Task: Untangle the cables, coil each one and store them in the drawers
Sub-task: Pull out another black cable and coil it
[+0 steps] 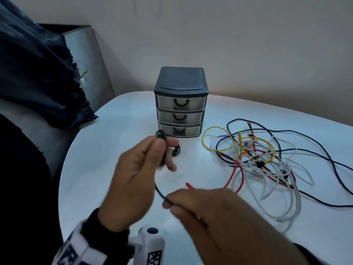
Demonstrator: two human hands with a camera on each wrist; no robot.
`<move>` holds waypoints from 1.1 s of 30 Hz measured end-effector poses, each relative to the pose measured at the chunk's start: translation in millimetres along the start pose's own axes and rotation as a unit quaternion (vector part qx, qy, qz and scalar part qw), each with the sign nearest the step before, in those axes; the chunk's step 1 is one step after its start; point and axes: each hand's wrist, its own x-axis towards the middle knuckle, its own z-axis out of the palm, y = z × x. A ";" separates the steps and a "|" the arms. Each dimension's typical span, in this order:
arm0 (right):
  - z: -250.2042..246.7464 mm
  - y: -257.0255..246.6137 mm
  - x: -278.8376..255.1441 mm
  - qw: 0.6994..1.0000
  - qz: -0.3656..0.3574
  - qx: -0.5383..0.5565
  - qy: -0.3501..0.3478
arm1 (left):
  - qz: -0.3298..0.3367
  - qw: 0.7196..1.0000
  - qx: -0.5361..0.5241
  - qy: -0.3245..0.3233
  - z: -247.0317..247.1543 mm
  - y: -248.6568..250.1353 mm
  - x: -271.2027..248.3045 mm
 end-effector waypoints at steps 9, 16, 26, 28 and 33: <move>-12.1 22.6 3.7 0.968 -0.033 0.099 0.227 | -0.138 0.938 -0.185 -0.259 6.3 22.7 -12.3; 21.7 31.5 22.2 0.877 0.134 0.389 0.248 | -0.229 0.865 -0.438 -0.088 13.0 7.4 -0.3; 38.6 39.3 24.0 0.859 0.191 0.362 0.306 | -0.259 0.865 -0.430 0.021 21.6 -6.2 10.4; 37.4 38.4 24.1 0.835 0.201 0.421 0.293 | -0.251 0.866 -0.431 0.033 24.9 -7.5 9.0; 38.2 40.9 20.9 0.858 0.168 0.345 0.343 | -0.247 0.873 -0.416 0.065 35.3 -7.0 7.7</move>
